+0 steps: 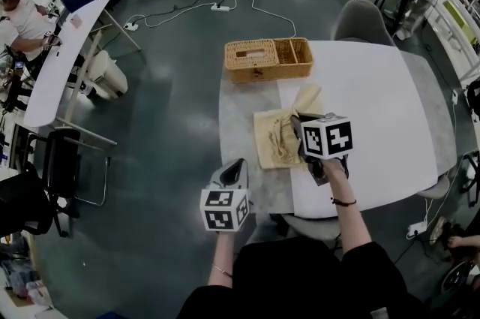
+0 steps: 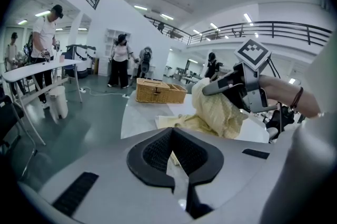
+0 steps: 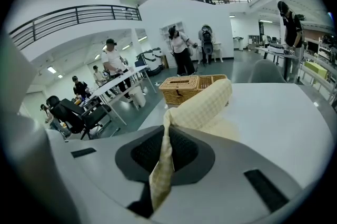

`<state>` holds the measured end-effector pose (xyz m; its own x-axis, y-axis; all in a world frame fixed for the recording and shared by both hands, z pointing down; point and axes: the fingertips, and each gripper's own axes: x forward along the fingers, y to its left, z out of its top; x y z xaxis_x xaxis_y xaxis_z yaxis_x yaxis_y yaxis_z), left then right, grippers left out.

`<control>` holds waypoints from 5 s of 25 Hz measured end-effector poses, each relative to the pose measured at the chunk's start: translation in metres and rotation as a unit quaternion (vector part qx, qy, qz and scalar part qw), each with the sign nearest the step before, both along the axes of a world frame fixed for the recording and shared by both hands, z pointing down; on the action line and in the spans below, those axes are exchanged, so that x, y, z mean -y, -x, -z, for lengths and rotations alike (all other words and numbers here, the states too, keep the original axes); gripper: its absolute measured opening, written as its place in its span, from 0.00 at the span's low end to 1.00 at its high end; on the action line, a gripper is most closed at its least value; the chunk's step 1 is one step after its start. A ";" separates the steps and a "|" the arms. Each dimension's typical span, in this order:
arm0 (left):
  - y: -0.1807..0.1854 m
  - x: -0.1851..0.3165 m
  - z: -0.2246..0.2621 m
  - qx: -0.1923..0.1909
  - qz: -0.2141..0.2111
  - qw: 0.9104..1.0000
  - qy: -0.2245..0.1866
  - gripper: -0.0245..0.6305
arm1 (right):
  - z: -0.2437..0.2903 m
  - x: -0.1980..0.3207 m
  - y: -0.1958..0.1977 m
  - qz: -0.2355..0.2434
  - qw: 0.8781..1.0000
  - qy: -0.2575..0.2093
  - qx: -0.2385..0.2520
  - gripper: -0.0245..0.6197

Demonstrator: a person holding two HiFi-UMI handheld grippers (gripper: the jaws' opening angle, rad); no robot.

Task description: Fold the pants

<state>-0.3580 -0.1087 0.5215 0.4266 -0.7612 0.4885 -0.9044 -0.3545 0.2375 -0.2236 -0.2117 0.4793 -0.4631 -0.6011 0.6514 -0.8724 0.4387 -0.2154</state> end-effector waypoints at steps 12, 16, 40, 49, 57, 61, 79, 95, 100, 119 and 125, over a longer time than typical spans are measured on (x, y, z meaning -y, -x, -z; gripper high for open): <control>0.027 -0.001 -0.012 -0.007 0.016 1.000 0.010 0.05 | -0.049 0.009 0.050 0.020 0.999 0.032 -0.020 0.08; 0.035 -0.001 -0.016 -0.007 0.022 1.000 0.014 0.05 | -0.065 0.011 0.059 0.017 0.999 0.043 -0.022 0.08; 0.051 0.000 -0.025 -0.013 0.026 0.999 0.025 0.05 | -0.098 0.009 0.096 0.007 0.998 0.017 -0.057 0.17; 0.045 -0.001 -0.019 -0.009 0.028 0.999 0.019 0.05 | -0.083 0.004 0.104 0.020 0.998 -0.028 -0.055 0.31; 0.026 -0.004 -0.009 -0.004 0.024 1.000 0.009 0.05 | -0.053 -0.004 0.090 0.017 0.998 -0.052 0.020 0.36; 0.012 -0.002 0.002 -0.002 0.022 1.000 -0.003 0.05 | -0.033 -0.014 0.074 0.031 0.995 -0.051 0.080 0.36; -0.072 -0.007 0.082 0.003 -0.001 0.995 -0.097 0.05 | 0.049 -0.066 -0.047 0.077 0.973 -0.129 0.174 0.07; -0.083 -0.034 0.130 0.014 0.032 0.984 -0.175 0.05 | 0.105 -0.095 -0.133 0.034 0.951 -0.222 0.214 0.06; -0.077 -0.040 0.143 0.017 0.055 0.979 -0.193 0.05 | 0.117 -0.101 -0.152 0.020 0.948 -0.249 0.199 0.06; -0.061 -0.059 0.150 0.039 0.091 0.972 -0.214 0.05 | 0.122 -0.107 -0.173 0.002 0.941 -0.280 0.191 0.06; -0.055 -0.059 0.150 0.042 0.103 0.970 -0.214 0.05 | 0.120 -0.105 -0.177 -0.004 0.941 -0.284 0.185 0.06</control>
